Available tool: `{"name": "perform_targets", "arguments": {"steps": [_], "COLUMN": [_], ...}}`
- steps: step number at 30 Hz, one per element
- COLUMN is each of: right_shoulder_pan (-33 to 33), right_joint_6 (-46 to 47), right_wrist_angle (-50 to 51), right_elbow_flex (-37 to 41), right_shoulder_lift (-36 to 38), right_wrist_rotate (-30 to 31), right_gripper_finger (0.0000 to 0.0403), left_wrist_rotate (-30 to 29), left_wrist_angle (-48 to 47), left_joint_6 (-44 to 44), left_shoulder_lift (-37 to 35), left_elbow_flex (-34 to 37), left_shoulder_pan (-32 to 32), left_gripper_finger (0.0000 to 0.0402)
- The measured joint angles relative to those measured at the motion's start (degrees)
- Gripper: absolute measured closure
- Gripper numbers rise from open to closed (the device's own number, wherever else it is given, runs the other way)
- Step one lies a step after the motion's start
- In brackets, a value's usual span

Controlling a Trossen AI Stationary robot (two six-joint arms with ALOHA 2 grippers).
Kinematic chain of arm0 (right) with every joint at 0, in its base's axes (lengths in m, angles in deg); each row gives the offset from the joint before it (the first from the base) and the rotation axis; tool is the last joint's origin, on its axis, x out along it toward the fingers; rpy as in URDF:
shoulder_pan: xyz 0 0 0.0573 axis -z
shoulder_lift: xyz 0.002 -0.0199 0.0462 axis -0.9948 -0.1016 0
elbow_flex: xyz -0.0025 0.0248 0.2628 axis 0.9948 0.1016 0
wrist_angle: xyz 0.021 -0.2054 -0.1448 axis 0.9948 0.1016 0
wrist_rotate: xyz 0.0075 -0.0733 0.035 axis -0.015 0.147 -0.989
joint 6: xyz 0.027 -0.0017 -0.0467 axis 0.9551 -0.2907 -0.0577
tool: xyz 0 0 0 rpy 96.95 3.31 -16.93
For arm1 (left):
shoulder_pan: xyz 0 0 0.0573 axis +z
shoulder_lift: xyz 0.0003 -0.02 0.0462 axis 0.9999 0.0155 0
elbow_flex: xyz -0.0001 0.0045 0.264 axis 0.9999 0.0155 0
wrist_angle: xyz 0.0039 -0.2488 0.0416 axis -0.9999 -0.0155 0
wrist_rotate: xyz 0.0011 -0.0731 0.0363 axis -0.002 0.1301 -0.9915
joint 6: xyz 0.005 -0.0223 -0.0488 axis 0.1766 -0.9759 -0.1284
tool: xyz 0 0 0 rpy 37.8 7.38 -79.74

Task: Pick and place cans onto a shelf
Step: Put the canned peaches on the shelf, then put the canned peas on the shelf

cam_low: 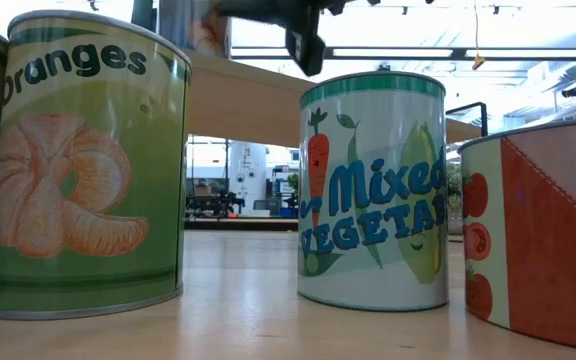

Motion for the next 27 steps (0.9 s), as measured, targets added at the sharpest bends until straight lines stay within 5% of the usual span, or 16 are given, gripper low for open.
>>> {"name": "perform_targets", "arguments": {"steps": [10, 19, 27], "right_shoulder_pan": [0.6, 1.0, -1.0], "right_joint_6": [-2.3, -2.6, -2.3], "right_wrist_angle": [9.7, 0.4, 2.8], "right_elbow_flex": [0.0, -0.1, 0.0], "right_shoulder_lift": [3.6, 0.2, 1.2], "right_wrist_rotate": [12.0, 10.2, 9.1], "right_gripper_finger": [0.0323, 0.0325, 0.0326], "left_wrist_rotate": [0.6, 0.9, 6.3], "left_wrist_angle": [2.7, 6.2, 7.0], "left_joint_6": [0.2, -0.9, -1.4], "left_shoulder_lift": [0.0, 0.0, 0.0], "left_elbow_flex": [0.0, 0.0, -0.2], "left_shoulder_pan": [0.0, 0.1, 0.1], "left_gripper_finger": [0.0221, 0.0221, 0.0221]}}
